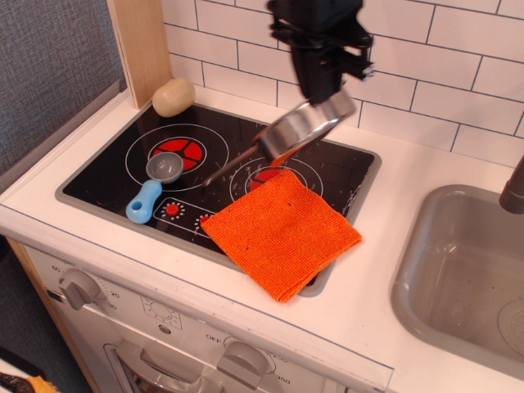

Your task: Put the pan onto the orange cloth.

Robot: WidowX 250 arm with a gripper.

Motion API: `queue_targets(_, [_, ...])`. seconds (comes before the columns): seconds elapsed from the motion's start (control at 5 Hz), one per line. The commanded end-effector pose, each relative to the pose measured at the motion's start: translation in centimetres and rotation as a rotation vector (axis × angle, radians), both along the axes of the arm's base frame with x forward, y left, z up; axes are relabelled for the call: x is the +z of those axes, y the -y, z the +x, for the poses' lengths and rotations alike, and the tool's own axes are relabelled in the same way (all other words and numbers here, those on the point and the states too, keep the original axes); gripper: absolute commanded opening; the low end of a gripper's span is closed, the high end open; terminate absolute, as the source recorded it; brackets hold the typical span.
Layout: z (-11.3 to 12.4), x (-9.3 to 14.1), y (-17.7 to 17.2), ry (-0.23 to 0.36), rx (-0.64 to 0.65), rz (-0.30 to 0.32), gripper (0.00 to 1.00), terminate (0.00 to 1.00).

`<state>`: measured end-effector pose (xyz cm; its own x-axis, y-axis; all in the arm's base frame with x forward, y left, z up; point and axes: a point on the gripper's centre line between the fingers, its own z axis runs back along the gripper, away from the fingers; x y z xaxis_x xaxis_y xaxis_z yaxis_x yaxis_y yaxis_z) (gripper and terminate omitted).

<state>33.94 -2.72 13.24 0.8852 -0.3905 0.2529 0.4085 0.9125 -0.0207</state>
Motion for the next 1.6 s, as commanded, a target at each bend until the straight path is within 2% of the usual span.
queue_targets(0.0, [-4.9, 0.2, -2.6, 0.003, -0.025, 0.033, 0.00, 0.00])
queue_targets(0.6, [-5.6, -6.7, -2.4, -0.174, -0.001, 0.124, 0.00, 0.00])
queue_targets(0.8, [-5.8, -6.7, -2.1, -0.185, -0.002, 0.131, 0.00, 0.00])
queue_targets(1.0, [-6.1, -5.9, -1.5, -0.156, -0.046, 0.114, 0.00, 0.00])
queue_targets(1.4, [-5.1, -3.3, 1.7, -0.089, -0.135, 0.036, 0.00, 0.00])
